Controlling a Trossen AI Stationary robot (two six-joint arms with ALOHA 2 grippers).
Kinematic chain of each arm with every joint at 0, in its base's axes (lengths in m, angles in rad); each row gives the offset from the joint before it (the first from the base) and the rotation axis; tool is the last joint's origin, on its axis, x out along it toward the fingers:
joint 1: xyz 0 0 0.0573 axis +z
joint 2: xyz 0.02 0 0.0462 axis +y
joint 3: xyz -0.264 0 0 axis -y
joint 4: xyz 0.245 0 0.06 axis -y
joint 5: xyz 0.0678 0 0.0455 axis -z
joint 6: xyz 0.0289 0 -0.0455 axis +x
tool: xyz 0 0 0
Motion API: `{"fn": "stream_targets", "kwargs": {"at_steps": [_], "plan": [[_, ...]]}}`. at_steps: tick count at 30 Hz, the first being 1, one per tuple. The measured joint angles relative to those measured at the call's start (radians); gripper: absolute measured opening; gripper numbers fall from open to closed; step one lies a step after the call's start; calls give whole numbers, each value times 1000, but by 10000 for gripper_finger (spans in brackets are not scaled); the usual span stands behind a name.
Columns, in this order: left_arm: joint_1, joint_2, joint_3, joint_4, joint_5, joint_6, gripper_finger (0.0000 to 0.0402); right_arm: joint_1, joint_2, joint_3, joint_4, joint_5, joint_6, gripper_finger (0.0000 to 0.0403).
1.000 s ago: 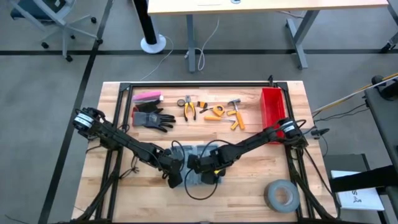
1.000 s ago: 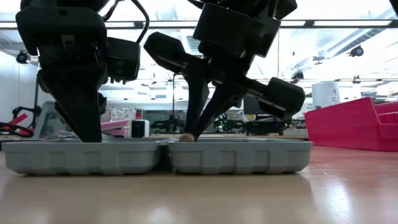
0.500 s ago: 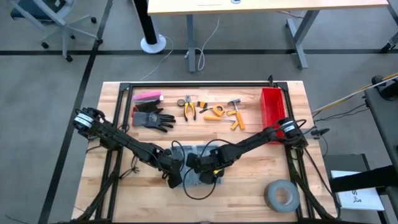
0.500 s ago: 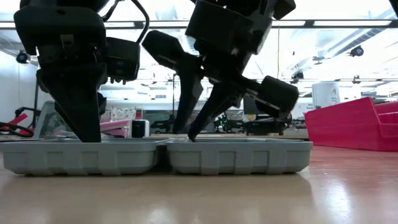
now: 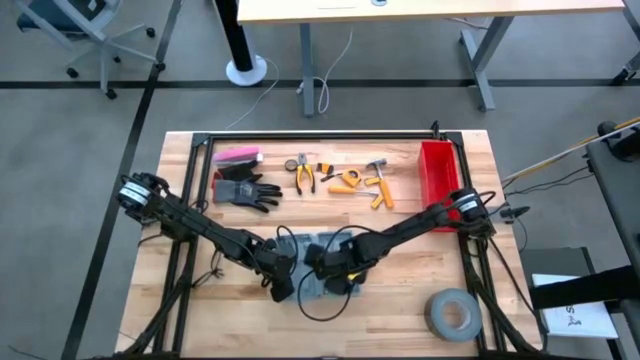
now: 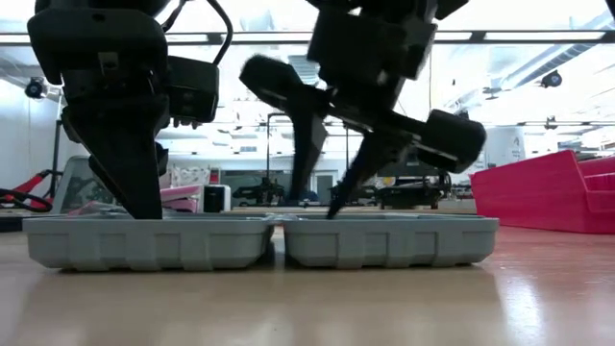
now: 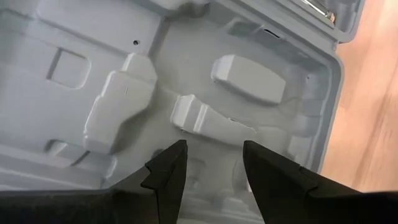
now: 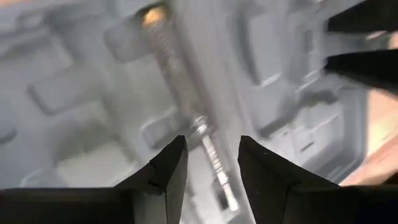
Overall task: Prefit tool cases
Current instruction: Remove the flathead screwdriver from the pre-fit tool case
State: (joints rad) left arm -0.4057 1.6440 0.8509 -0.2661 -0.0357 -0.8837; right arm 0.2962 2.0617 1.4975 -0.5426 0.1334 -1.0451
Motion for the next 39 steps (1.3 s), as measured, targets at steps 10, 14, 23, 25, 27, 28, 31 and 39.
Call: {"fn": "stream_targets", "kwargs": {"at_steps": [10,14,23,25,27,28,31,39], "plan": [[0,0,0,-3,2,-18,165,7,29,-1,28,-2,-20,109],[1,0,0,-1,16,-19,165,7,29,-9,54,-8,-21,105],[1,0,0,0,18,-24,165,4,43,-54,188,-48,-53,116],[1,0,-1,0,18,-24,165,1,56,-54,201,-48,-74,116],[1,0,-1,-6,19,-25,165,0,67,-53,218,-47,-82,113],[1,0,-1,-6,19,-25,165,0,69,-52,221,-48,-82,110],[1,0,-2,-6,19,-24,165,0,68,-53,231,-49,-82,98],[2,0,-2,-2,18,-18,165,-2,64,-54,242,-55,-92,26]]}}
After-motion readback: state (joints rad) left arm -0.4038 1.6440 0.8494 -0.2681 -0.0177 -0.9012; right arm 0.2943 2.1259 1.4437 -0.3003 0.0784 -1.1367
